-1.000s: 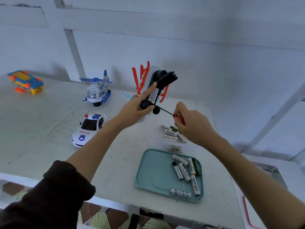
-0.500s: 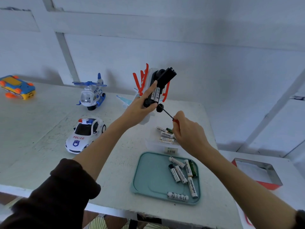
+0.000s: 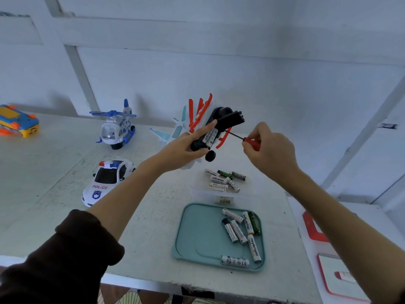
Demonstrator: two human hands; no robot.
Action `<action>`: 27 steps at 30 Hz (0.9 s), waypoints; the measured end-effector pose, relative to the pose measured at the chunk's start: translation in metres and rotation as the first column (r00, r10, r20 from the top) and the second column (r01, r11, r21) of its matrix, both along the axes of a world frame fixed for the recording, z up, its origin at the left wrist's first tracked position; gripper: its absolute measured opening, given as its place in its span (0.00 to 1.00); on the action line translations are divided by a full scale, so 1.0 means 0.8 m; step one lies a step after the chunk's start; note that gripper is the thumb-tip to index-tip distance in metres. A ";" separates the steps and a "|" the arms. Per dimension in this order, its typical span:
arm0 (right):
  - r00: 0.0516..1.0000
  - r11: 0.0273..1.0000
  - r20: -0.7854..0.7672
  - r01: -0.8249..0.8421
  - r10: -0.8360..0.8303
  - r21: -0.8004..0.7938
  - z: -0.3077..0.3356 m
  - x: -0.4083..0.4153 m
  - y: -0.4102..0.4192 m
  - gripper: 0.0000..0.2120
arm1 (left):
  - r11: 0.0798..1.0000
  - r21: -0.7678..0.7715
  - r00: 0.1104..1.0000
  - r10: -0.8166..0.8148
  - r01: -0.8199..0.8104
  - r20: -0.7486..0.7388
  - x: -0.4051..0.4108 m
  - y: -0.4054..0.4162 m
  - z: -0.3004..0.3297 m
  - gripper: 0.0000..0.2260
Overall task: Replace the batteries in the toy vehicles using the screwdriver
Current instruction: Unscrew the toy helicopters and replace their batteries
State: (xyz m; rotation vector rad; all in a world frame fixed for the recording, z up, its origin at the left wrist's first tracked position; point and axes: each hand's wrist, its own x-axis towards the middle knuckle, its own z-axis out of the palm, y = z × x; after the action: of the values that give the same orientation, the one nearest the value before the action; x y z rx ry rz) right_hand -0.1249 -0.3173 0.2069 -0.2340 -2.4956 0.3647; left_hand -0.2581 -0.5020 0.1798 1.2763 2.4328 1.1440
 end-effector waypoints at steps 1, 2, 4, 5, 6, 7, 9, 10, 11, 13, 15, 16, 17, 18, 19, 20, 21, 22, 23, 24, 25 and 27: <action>1.000 1.000 0.003 -0.003 0.003 0.014 0.003 -0.001 0.003 0.08 | 1.000 -0.011 1.000 -0.007 0.007 0.001 0.000 0.000 0.001 0.28; 1.000 1.000 0.008 -0.006 0.006 0.030 0.006 -0.003 0.006 0.07 | 1.000 -0.022 1.000 -0.013 0.013 0.001 -0.001 0.001 0.002 0.28; 0.999 0.998 0.031 -0.014 0.012 0.067 0.011 -0.005 0.011 0.07 | 0.999 -0.039 1.000 -0.025 0.024 -0.014 -0.002 0.002 0.003 0.28; 0.999 0.996 0.044 -0.023 0.019 0.082 0.014 -0.006 0.013 0.08 | 0.998 -0.050 0.999 -0.028 0.026 -0.029 -0.003 0.002 0.003 0.28; 0.998 0.995 0.054 -0.031 0.026 0.096 0.016 -0.006 0.016 0.08 | 0.998 -0.063 0.999 -0.027 0.024 -0.045 -0.003 0.002 0.004 0.28; 0.998 0.994 0.062 -0.038 0.032 0.104 0.018 -0.007 0.018 0.09 | 0.997 -0.076 0.998 -0.025 0.021 -0.060 -0.003 0.002 0.005 0.27; 0.997 0.995 0.073 -0.037 0.030 0.089 0.019 -0.007 0.024 0.09 | 0.995 -0.102 0.997 -0.028 0.020 -0.079 -0.002 0.003 0.006 0.27; 0.997 0.997 0.076 -0.034 0.028 0.070 0.019 -0.007 0.027 0.09 | 0.993 -0.118 0.996 -0.032 0.022 -0.086 -0.002 0.003 0.007 0.27; 0.997 0.998 0.076 -0.030 0.026 0.050 0.018 -0.007 0.030 0.09 | 0.991 -0.134 0.995 -0.036 0.024 -0.092 -0.002 0.004 0.008 0.26; 0.997 1.000 0.076 -0.019 0.018 0.016 0.017 -0.005 0.035 0.09 | 0.985 -0.171 0.993 -0.048 0.030 -0.103 -0.003 0.006 0.010 0.26; 0.996 1.000 0.084 -0.011 0.011 -0.001 0.015 -0.003 0.039 0.09 | 0.978 -0.206 0.992 -0.057 0.032 -0.116 -0.005 0.009 0.012 0.26; 0.996 1.000 0.093 -0.011 0.012 -0.009 0.013 -0.001 0.041 0.09 | 0.976 -0.215 0.991 -0.060 0.033 -0.120 -0.006 0.010 0.013 0.26; 0.995 1.000 0.103 -0.010 0.011 -0.014 0.011 0.000 0.042 0.09 | 0.975 -0.220 0.991 -0.061 0.033 -0.123 -0.007 0.011 0.014 0.26; 0.993 1.000 0.114 -0.004 0.006 -0.015 0.009 0.001 0.043 0.10 | 0.974 -0.222 0.990 -0.061 0.031 -0.126 -0.008 0.013 0.015 0.26; 0.993 1.000 0.120 0.004 -0.003 -0.013 0.006 0.002 0.044 0.10 | 0.974 -0.224 0.990 -0.061 0.031 -0.129 -0.010 0.015 0.017 0.26; 0.993 1.000 0.116 0.013 -0.012 -0.013 0.004 0.002 0.045 0.10 | 0.974 -0.226 0.989 -0.065 0.035 -0.130 -0.011 0.017 0.019 0.26; 0.995 1.000 0.099 0.021 -0.019 -0.018 0.002 0.002 0.046 0.10 | 0.974 -0.222 0.990 -0.074 0.046 -0.119 -0.012 0.020 0.020 0.26; 0.997 0.999 0.073 0.026 -0.024 -0.031 0.000 0.002 0.047 0.09 | 0.976 -0.207 0.992 -0.084 0.064 -0.090 -0.012 0.021 0.021 0.27; 0.999 0.999 0.043 0.027 -0.025 -0.047 -0.002 0.001 0.046 0.09 | 0.980 -0.180 0.994 -0.095 0.085 -0.047 -0.013 0.023 0.022 0.27; 1.000 0.998 0.015 0.024 -0.023 -0.063 -0.003 0.000 0.044 0.09 | 0.984 -0.145 0.995 -0.101 0.100 0.001 -0.013 0.023 0.022 0.28; 1.000 0.997 -0.007 0.019 -0.020 -0.077 -0.004 -0.002 0.042 0.09 | 0.988 -0.109 0.993 -0.104 0.109 0.053 -0.013 0.024 0.022 0.28; 0.999 0.996 -0.041 0.009 -0.013 -0.094 -0.005 -0.005 0.037 0.09 | 0.991 -0.054 0.984 -0.110 0.119 0.143 -0.011 0.024 0.023 0.28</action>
State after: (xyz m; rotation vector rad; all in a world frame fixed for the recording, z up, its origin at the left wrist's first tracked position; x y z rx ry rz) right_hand -0.1288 -0.2877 0.2032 -0.2753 -2.4380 0.4784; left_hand -0.2670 -0.4827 0.1982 1.2549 2.2463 1.0796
